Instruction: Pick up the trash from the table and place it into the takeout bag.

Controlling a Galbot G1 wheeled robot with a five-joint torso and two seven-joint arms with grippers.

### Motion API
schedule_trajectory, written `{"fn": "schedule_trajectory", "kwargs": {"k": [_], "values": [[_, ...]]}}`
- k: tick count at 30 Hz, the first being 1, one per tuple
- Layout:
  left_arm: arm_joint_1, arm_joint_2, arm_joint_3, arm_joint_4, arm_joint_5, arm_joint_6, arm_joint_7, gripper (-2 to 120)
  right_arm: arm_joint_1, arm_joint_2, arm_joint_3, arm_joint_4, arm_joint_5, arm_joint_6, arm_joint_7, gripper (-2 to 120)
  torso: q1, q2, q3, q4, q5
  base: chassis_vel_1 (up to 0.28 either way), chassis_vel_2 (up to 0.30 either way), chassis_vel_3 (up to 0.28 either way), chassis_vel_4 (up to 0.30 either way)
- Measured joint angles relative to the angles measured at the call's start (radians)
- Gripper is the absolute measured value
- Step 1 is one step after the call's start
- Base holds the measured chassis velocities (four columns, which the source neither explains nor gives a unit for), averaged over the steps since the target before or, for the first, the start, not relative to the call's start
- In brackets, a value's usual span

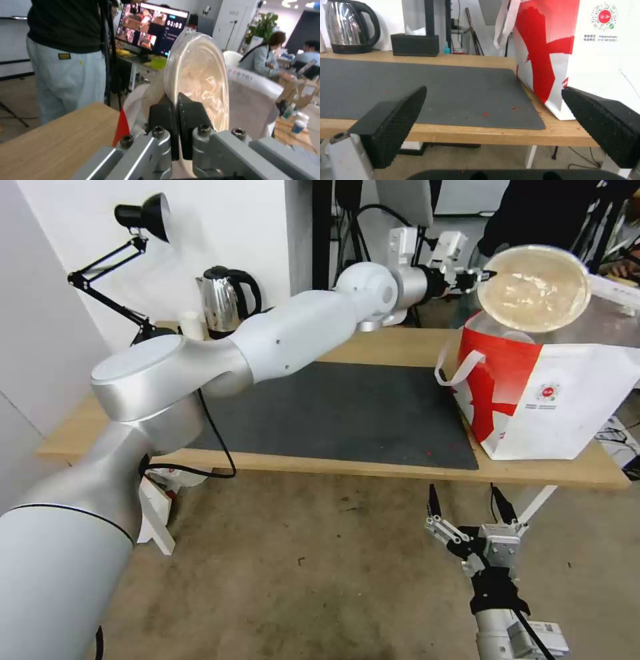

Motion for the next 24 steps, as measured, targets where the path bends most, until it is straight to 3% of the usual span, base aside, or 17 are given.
{"fn": "schedule_trajectory", "kwargs": {"k": [24], "values": [[-0.004,-0.023,0.067,0.031,0.055,-0.025,-0.029,0,0.000,0.000,0.000,0.000,0.000,0.000,0.000,100,0.000,0.000,0.000,0.0000,-0.0001,0.000,0.000,0.000,0.000]]}}
